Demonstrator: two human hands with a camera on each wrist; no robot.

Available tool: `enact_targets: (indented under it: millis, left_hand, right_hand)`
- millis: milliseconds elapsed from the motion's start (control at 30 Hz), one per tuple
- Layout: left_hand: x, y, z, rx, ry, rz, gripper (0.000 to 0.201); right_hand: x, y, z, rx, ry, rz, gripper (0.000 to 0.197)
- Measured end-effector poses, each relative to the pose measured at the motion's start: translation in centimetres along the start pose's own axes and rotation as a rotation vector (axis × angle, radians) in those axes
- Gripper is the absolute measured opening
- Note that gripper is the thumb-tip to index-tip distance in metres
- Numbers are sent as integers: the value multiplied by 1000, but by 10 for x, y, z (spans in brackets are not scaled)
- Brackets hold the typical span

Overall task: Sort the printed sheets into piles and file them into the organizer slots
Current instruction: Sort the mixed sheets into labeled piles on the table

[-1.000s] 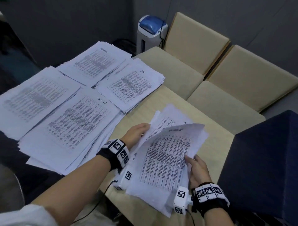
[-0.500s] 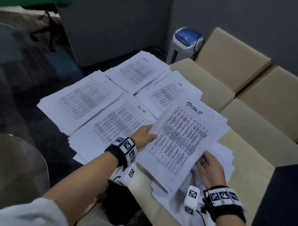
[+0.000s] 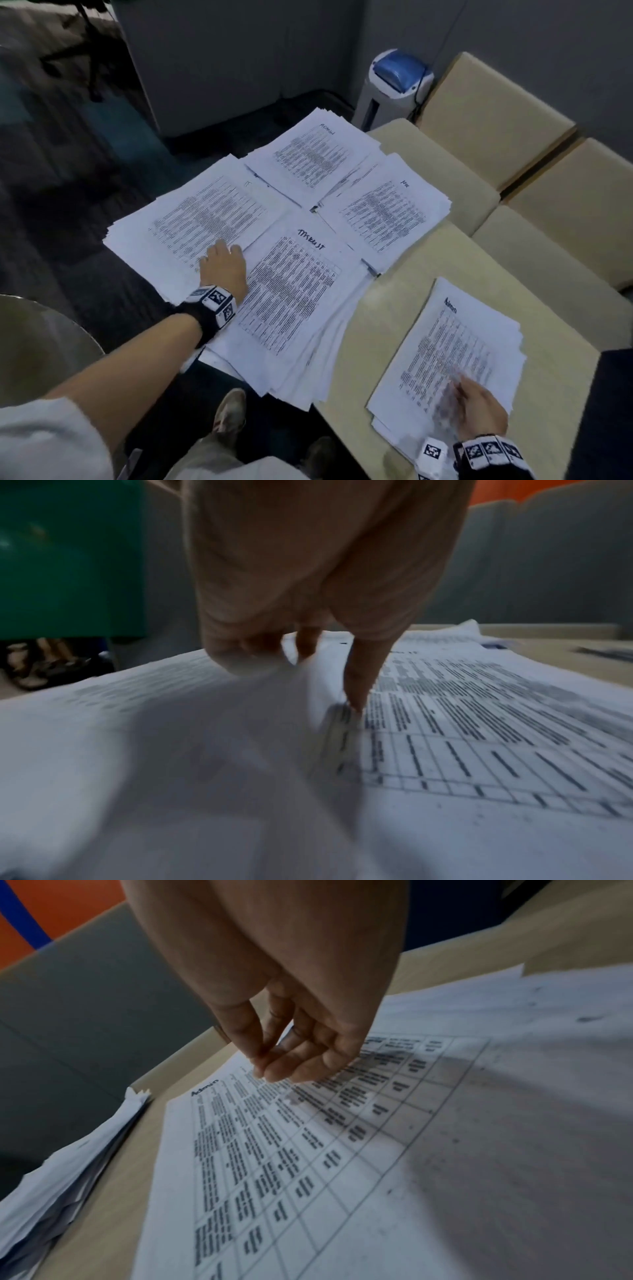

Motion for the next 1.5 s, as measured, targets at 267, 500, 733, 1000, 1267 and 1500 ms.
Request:
enact_targets:
  millis: [267,500,733,1000,1267,1500]
  left_hand:
    - [202,48,48,-15,-539,398,29]
    - [330,-5,92,-295,-549,397,46]
    - [365,4,115,-54,-464,350,24]
    - [360,-10,106,-174,-318,556,26]
    - [340,-18,99,-236,-149,830,32]
    - [346,0,118,-287,-308,1137,47]
  right_hand:
    - [-28,49,-13,89,101,221,22]
    - [-27,72,-46,44,73,327,42]
    - [-29,77,-71,-39,137,339,32]
    - [-44,79,-67,-241,326,318,29]
    - [-48,110,-64,-55,176,-150,20]
    - [-43,84,-46,-308,68,-290,15]
Point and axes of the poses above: each hand's wrist, its own z-axis away from the middle knuckle, its own y-axis out of the back of the hand, x = y × z, the point moved 7 cm from there along -z, towards the middle knuckle, and after that the axes turned 11 degrees about -z, right-handed, at the moved point
